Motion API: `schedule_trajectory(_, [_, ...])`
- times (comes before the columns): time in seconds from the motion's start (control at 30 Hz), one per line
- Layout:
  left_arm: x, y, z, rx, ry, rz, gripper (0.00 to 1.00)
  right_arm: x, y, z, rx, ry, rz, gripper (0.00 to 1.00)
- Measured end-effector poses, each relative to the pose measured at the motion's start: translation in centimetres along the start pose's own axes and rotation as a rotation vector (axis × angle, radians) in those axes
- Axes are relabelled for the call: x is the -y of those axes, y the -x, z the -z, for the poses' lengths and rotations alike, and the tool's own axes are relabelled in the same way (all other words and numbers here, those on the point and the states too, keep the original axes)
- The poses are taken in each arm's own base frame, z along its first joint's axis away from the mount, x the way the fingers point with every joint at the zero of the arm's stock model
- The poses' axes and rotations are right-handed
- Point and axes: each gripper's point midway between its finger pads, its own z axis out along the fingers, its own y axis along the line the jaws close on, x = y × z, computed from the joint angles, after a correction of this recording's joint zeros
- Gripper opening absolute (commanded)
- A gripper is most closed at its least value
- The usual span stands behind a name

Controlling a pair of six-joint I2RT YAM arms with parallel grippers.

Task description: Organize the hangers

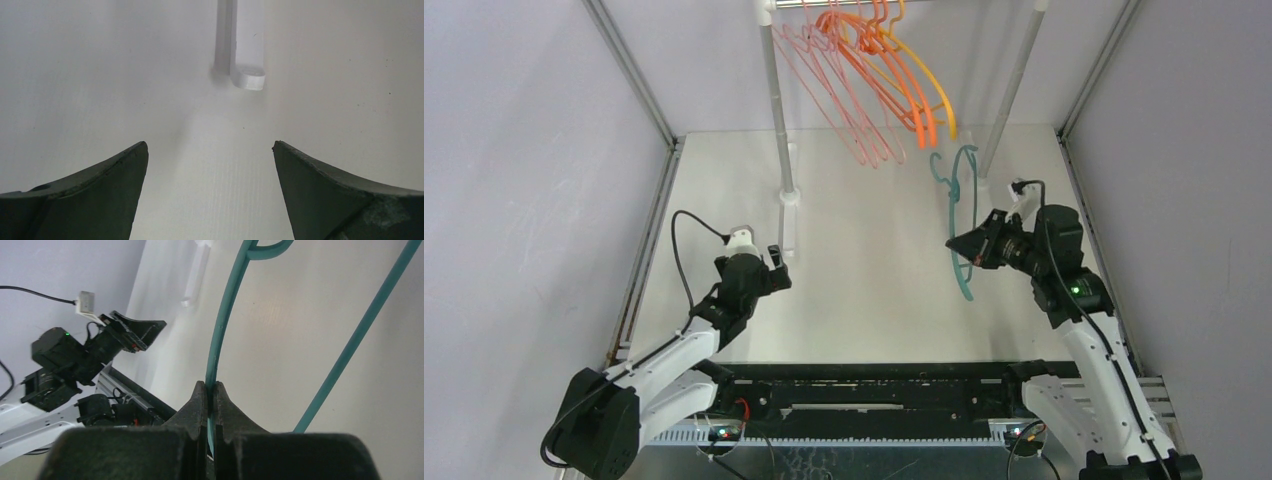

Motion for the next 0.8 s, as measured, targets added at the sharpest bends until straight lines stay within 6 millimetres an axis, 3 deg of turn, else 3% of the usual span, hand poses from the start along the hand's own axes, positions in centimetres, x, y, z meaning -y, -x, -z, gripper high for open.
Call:
schedule_trajectory(0.27, [0.0,-0.1,0.0,-0.002,0.001,-0.001,1.0,-2.8,2.2,3.1,0.053,0.066,0.015,0.0])
schedule_trajectory(0.5, [0.1,-0.2,-0.1,-0.009,-0.005,-0.002,0.99,-5.0,2.1,5.4,0.058,0.107,0.033,0.0])
schedule_trajectory(0.8, [0.3,-0.2,0.0,-0.01,-0.017,0.0,1.0,-6.9,3.9,7.0,0.125,0.131,0.053,0.0])
